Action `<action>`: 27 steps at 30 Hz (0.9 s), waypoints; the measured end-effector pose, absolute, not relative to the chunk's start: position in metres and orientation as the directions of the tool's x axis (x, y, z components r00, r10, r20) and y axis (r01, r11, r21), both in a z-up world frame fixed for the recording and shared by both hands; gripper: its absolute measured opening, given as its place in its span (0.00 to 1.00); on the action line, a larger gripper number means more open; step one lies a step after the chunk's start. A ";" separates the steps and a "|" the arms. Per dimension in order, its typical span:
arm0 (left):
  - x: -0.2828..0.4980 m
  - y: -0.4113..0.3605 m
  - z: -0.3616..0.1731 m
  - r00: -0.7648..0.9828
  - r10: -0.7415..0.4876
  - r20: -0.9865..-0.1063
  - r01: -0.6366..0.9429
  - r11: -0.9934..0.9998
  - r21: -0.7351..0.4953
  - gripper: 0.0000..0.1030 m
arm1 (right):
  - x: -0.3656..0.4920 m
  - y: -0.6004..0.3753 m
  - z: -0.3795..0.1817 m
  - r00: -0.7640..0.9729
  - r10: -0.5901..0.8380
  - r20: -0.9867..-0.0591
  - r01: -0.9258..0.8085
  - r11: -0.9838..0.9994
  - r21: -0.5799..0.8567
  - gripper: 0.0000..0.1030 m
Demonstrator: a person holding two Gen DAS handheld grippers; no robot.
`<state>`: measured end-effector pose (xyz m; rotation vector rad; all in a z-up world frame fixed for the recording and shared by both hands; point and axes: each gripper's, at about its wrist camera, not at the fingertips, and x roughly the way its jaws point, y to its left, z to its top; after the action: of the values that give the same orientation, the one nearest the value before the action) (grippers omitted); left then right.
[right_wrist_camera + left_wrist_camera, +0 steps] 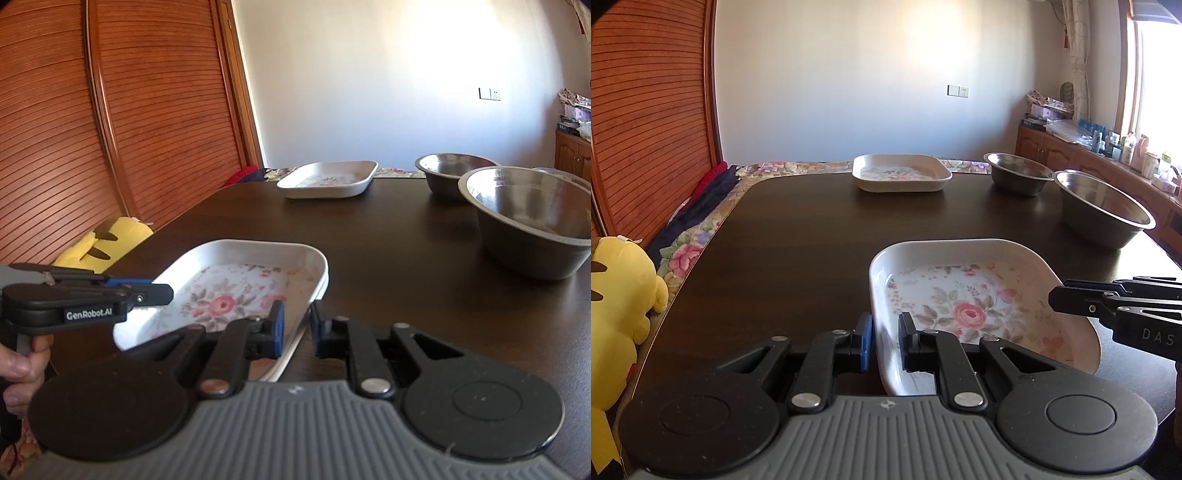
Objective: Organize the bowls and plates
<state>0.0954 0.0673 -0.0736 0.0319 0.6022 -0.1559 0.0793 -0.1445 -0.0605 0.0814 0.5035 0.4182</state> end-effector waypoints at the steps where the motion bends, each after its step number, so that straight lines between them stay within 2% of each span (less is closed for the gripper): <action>1: 0.095 0.068 -0.074 0.812 -0.138 -0.567 0.155 0.988 -0.018 0.15 | 0.079 -0.144 -0.061 0.794 0.408 -0.450 -0.369 0.912 0.176 0.17; 7: 0.095 0.069 -0.075 0.810 -0.138 -0.570 0.152 0.988 -0.024 0.16 | 0.078 -0.145 -0.062 0.791 0.417 -0.447 -0.371 0.909 0.191 0.18; 9: 0.095 0.069 -0.074 0.810 -0.141 -0.569 0.153 0.988 -0.028 0.20 | 0.077 -0.147 -0.060 0.793 0.424 -0.437 -0.376 0.906 0.195 0.30; 10: 0.094 0.069 -0.073 0.811 -0.141 -0.567 0.153 0.988 -0.027 0.24 | 0.076 -0.147 -0.059 0.795 0.426 -0.432 -0.379 0.905 0.195 0.32; 20: 0.102 0.067 -0.051 0.835 -0.141 -0.532 0.165 0.986 -0.003 0.44 | 0.083 -0.157 -0.033 0.814 0.433 -0.387 -0.396 0.901 0.177 0.32; 27: 0.130 0.065 -0.034 0.842 -0.122 -0.525 0.159 0.987 0.025 0.46 | 0.115 -0.166 -0.009 0.829 0.414 -0.376 -0.398 0.909 0.126 0.35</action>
<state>0.1305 0.0648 -0.0340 0.0688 0.5498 -0.1487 0.1154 -0.1663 -0.0094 0.0426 0.4085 0.4310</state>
